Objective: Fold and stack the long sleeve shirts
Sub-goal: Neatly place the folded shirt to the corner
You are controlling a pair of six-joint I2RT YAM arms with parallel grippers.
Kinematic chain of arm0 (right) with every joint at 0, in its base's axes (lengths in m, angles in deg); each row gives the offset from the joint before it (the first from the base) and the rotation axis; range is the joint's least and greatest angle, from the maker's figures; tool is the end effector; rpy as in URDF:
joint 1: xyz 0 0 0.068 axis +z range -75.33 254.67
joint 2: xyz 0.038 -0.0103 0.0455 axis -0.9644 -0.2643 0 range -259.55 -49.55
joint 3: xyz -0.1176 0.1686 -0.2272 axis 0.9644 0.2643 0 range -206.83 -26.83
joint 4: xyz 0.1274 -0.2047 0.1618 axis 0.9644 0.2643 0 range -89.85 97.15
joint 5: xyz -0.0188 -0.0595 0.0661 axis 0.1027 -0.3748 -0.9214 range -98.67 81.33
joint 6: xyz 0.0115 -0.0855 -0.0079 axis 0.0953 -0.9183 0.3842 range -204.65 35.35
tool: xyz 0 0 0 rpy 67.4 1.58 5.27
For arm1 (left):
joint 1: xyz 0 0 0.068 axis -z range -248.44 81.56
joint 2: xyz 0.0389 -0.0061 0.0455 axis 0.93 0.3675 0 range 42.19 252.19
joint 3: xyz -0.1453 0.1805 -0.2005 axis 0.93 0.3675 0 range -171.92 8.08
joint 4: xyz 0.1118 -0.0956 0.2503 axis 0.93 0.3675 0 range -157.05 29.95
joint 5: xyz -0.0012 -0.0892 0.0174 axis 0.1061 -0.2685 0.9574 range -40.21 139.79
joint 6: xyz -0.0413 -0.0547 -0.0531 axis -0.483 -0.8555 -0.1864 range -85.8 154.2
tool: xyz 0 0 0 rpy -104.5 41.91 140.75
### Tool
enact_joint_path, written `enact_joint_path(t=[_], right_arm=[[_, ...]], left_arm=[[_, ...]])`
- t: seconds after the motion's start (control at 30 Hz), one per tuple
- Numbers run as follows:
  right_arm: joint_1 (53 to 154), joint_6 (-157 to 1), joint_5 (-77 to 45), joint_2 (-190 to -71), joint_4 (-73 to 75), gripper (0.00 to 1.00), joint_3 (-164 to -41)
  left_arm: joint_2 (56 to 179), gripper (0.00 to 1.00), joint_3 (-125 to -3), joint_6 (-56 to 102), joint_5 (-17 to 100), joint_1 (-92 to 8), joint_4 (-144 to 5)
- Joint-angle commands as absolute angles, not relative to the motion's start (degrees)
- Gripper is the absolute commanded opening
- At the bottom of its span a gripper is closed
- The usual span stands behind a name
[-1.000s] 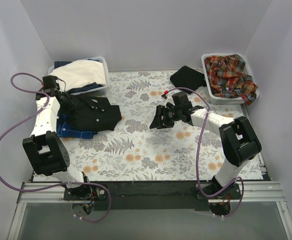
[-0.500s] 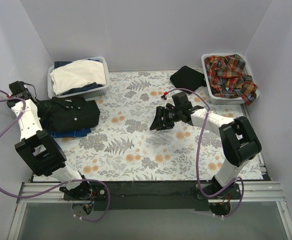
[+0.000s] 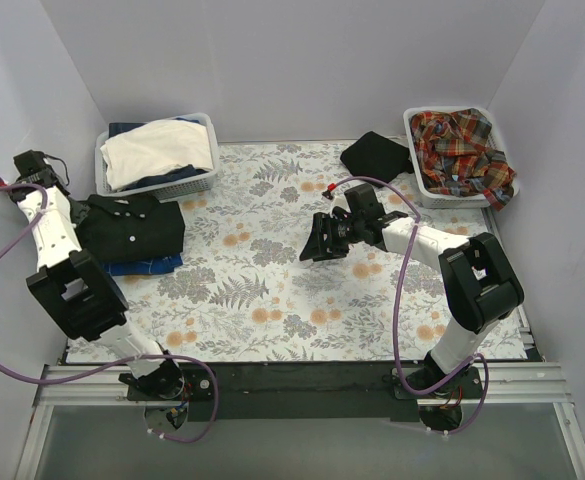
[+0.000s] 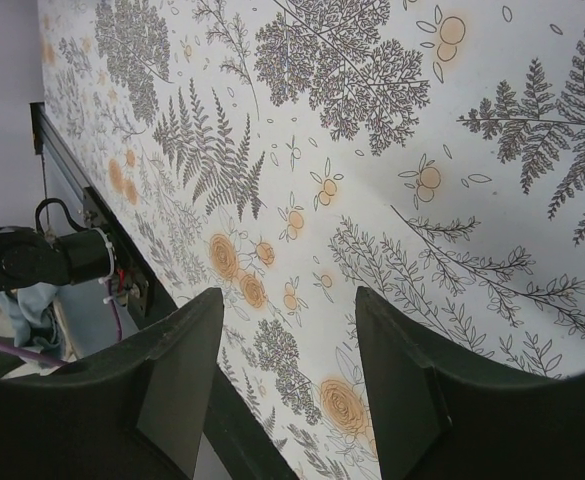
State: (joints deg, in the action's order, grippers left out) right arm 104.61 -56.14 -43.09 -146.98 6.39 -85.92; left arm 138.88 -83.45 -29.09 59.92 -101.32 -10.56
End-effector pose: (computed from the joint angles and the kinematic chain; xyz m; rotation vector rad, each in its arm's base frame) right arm 0.3334 0.2420 0.1894 -0.3520 2.4743 1.1762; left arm 0.3332 0.2316 0.3135 -1.9879 1.7058 0.0506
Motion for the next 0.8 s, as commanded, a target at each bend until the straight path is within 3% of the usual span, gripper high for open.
enact_joint_path(t=[0.0,0.03,0.07,0.17,0.27,0.43,0.63,0.77], right_arm=[[104.3,-55.6,-44.6,-146.5,5.5,0.63,-86.0],[104.4,-55.6,-44.7,-146.7,5.4,0.63,-86.0],[104.4,-55.5,-44.9,-146.8,5.4,0.63,-86.1],[104.4,-55.3,-44.9,-147.0,5.1,0.63,-86.0],[104.4,-55.3,-44.5,-147.4,4.8,0.63,-86.2],[104.5,-55.0,-44.0,-147.6,4.2,0.63,-86.4],[104.5,-54.4,-43.8,-147.6,3.3,0.63,-85.6],[104.5,-54.0,-44.0,-147.5,2.7,0.63,-85.0]], left_arm=[[139.3,0.09,-87.7,-30.3,66.9,-101.8,-10.4],[139.6,0.18,-88.4,-30.6,68.1,-101.7,-10.1],[139.6,0.36,-89.2,-30.8,68.2,-101.6,-9.4],[137.9,0.62,-92.0,-30.1,69.7,-98.3,-9.1],[135.2,0.75,-93.0,-29.5,73.3,-90.7,-8.4],[129.7,0.76,-87.7,-32.2,64.6,-81.4,-8.7],[118.6,0.76,-65.3,-36.4,43.6,-76.9,-22.8],[119.0,0.75,-58.3,-37.7,42.4,-72.2,-28.2]])
